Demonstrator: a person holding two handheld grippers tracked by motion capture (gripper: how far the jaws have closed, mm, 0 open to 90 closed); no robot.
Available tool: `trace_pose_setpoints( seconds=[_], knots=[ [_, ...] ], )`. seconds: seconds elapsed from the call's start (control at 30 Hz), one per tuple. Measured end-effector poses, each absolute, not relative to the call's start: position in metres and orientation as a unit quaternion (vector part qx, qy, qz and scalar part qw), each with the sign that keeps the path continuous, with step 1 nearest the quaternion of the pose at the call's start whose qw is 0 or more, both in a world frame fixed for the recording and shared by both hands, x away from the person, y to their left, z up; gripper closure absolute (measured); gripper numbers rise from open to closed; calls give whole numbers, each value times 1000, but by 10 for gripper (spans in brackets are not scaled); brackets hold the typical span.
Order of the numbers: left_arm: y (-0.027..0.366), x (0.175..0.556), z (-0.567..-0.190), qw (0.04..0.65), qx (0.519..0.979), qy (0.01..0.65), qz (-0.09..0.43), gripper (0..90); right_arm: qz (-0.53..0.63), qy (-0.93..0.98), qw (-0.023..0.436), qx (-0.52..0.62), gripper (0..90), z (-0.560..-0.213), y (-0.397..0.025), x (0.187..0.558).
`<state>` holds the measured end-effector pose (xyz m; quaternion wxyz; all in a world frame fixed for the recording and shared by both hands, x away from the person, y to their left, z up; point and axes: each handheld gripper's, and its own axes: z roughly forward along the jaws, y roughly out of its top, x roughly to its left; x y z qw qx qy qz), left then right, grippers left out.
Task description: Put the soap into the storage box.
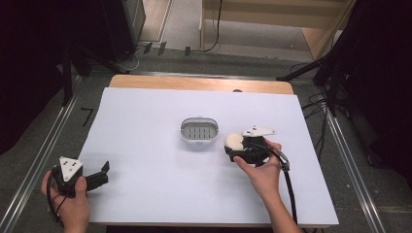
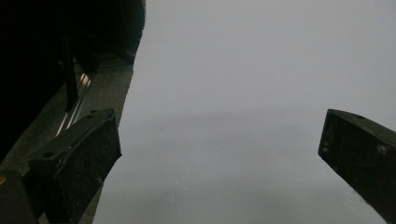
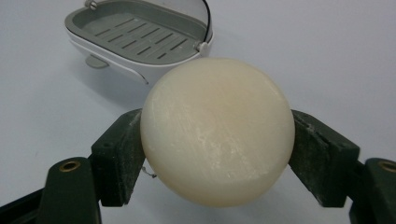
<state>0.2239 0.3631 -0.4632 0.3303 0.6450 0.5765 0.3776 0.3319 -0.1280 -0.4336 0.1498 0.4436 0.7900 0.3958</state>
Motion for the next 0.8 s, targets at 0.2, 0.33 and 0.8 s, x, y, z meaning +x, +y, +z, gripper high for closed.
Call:
trace_pose_setpoints(
  seconds=[0.2,0.33,0.8],
  knots=[
    [363,224,-463,330,645,577,378,0,399,791,151,439,251,-430,-120,336],
    [363,224,-463,328,647,576,376,0,403,790,150,436,251,-427,-115,338],
    [362,225,-463,325,651,574,377,0,414,791,152,423,251,-417,-95,347]
  ],
)
